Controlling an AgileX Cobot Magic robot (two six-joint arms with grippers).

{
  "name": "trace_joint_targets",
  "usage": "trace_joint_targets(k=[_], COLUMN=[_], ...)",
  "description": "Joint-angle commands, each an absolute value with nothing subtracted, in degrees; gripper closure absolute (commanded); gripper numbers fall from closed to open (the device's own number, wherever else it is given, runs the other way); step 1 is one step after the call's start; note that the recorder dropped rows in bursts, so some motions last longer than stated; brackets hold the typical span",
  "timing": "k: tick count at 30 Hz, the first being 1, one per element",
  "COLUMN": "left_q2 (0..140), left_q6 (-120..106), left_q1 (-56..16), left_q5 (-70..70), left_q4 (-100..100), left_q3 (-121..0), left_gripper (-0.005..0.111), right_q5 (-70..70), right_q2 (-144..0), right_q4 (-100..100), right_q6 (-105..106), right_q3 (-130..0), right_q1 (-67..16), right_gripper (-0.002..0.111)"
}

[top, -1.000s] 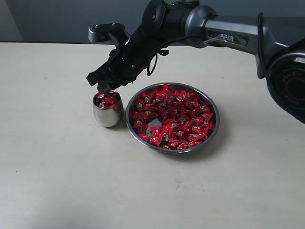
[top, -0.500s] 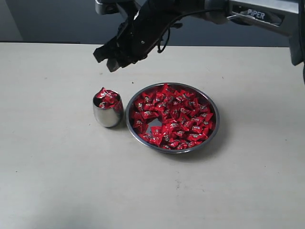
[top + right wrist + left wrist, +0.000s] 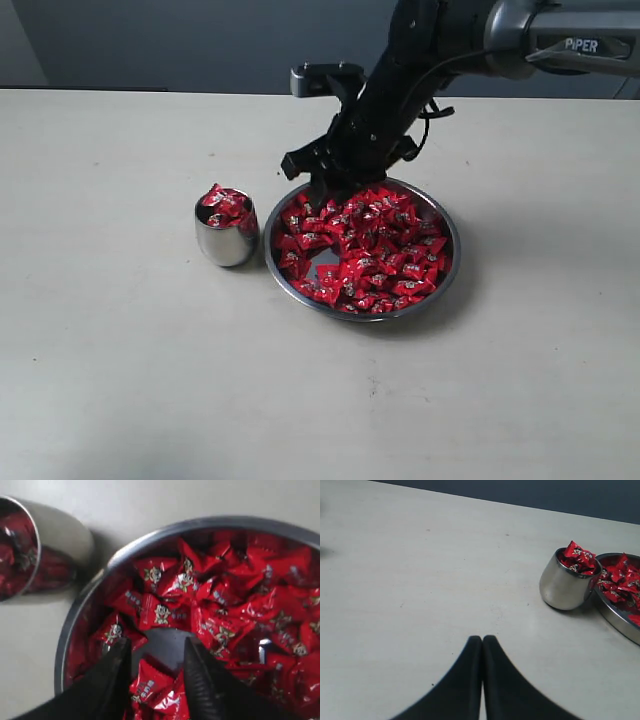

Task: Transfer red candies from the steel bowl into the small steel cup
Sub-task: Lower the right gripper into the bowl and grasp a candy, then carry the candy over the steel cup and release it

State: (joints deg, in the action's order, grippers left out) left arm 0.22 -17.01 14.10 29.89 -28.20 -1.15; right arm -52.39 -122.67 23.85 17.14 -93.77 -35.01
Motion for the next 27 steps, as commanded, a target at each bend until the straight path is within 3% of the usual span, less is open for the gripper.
trace_joint_targets(k=[1,12,14,20,27], left_q2=[0.0,0.0,0.0,0.0,0.0], left_q6=[-16.9,-16.9,-16.9,-16.9,-16.9], left_q1=[14.2,14.2,14.2,14.2,14.2], left_q5=[29.5,29.5,29.5,29.5,29.5], left_q4=[-28.2,-28.2,-28.2,-28.2,-28.2], left_q3=[-1.0,-1.0,-1.0,-1.0,-1.0], left_gripper=[0.106,0.106,0.106,0.106,0.106], right_q5=[-50.6,-49.6,-50.6,-48.2,-50.0], right_q2=[-122.7,-120.7,-120.7,-120.7,-125.2], right_q4=[24.7,44.7,46.6,46.4,47.1], right_q6=[17.6,30.9,32.5,33.0,32.8], right_q3=[-91.6,-92.0,-93.3,-98.1,-102.4], right_q1=[-34.9,-35.4,-36.2,-40.0,-41.3], right_gripper=[0.073,0.074,0.079,0.109,0.109])
